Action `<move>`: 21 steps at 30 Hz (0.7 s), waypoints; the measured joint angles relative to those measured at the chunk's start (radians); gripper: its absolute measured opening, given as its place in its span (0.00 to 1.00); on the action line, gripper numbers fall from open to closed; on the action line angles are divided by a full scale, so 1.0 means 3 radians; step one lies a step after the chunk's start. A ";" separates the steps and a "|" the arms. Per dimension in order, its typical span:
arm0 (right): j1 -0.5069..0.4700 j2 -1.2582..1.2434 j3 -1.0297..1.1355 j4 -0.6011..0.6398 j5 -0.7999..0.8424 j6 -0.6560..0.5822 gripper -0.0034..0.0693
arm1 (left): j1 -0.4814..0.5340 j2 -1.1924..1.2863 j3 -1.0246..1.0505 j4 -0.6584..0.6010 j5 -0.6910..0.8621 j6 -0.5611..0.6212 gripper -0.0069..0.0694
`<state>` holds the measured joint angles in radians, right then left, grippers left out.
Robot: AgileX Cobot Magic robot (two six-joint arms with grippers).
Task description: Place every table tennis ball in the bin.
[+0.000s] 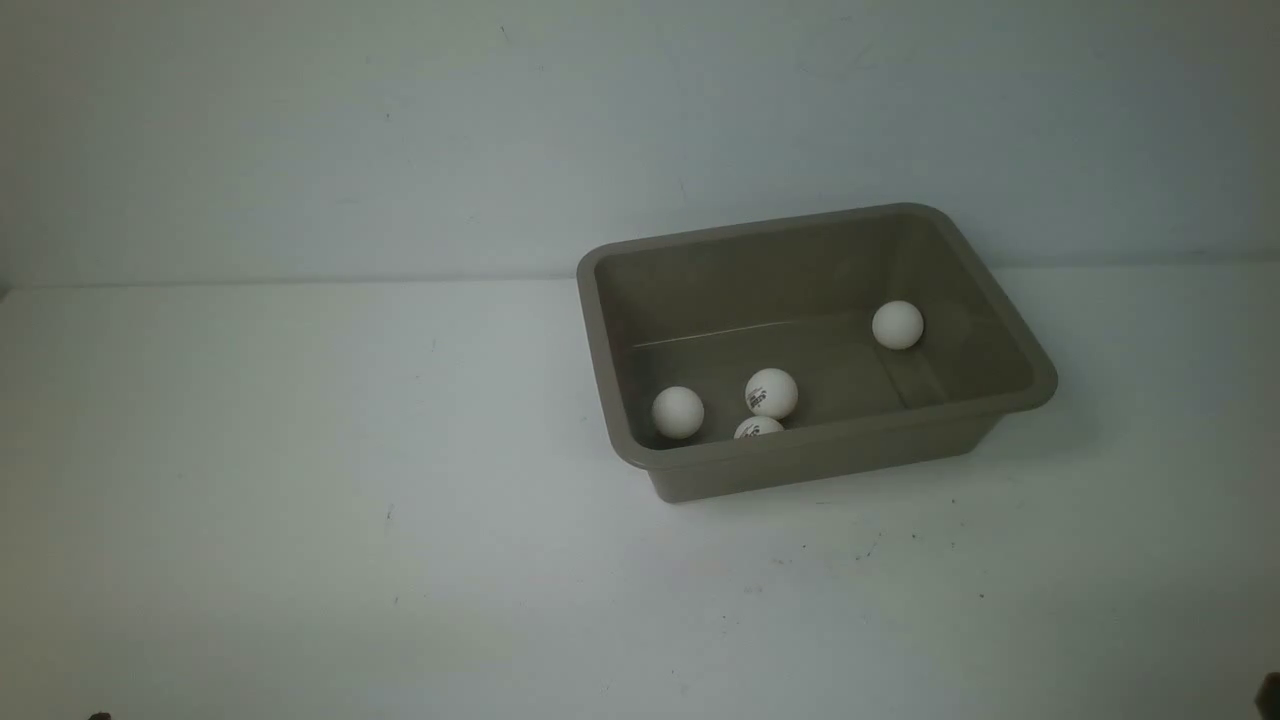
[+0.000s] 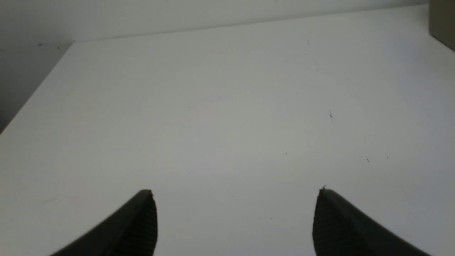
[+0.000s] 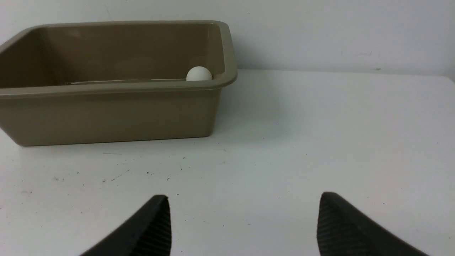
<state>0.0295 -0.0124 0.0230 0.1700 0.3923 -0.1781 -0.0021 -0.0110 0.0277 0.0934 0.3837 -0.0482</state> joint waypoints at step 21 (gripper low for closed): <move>0.0000 0.0000 0.0000 0.0003 0.0000 -0.0053 0.74 | 0.0000 0.0000 0.0000 0.0000 0.0000 0.0000 0.79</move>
<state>0.0295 -0.0124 0.0230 0.1710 0.3923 -0.1940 -0.0021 -0.0110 0.0277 0.0934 0.3837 -0.0482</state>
